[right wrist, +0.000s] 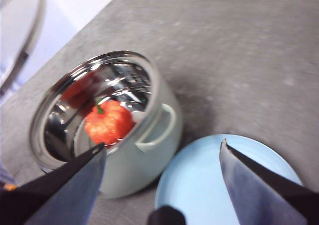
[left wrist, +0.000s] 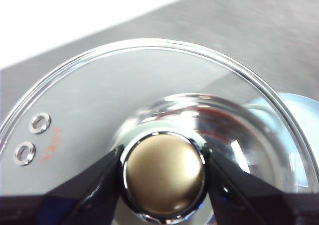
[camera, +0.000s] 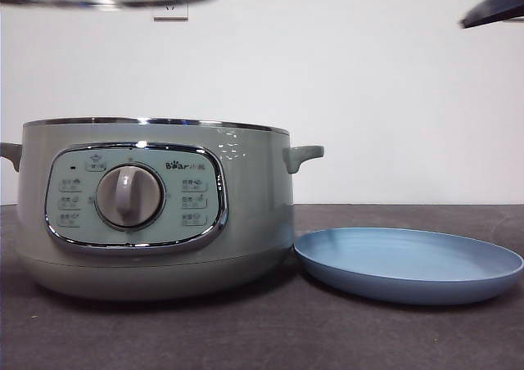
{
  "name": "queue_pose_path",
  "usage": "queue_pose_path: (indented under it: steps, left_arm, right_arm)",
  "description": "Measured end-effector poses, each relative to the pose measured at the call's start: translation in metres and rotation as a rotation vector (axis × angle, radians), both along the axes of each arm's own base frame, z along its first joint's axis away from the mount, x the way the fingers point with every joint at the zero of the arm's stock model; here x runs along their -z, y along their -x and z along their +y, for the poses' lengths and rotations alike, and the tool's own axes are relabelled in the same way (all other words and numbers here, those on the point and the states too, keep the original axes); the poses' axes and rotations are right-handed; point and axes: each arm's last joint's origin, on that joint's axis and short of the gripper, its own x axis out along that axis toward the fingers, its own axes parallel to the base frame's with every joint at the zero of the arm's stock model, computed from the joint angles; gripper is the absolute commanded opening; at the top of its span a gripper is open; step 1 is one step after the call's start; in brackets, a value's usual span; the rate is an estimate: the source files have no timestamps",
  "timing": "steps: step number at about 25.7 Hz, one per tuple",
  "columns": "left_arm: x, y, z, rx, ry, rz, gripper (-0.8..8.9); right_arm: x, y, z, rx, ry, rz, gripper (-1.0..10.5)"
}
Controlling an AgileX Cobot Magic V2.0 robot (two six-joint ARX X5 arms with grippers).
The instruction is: Take the pumpkin out from the steamer,put the pumpkin in the blue plate,close the lid
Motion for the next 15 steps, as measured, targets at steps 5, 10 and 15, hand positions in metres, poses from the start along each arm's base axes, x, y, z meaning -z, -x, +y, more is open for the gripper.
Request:
queue_pose_path:
  steps: [5, 10, 15]
  left_arm:
    - [-0.010, 0.031, 0.021, -0.091, -0.020, -0.056, -0.08]
    - [-0.011, 0.051, 0.036, -0.198, -0.070, -0.077, -0.08]
    - [-0.011, 0.067, 0.047, -0.260, -0.099, -0.088, -0.08]
  right_arm:
    - [0.007, -0.016, 0.034, -0.121, 0.016, 0.013, 3.8]
    - [0.005, -0.034, 0.075, -0.171, 0.096, 0.030, 3.9]
    - [-0.007, -0.049, 0.126, -0.236, 0.227, 0.026, 5.5]
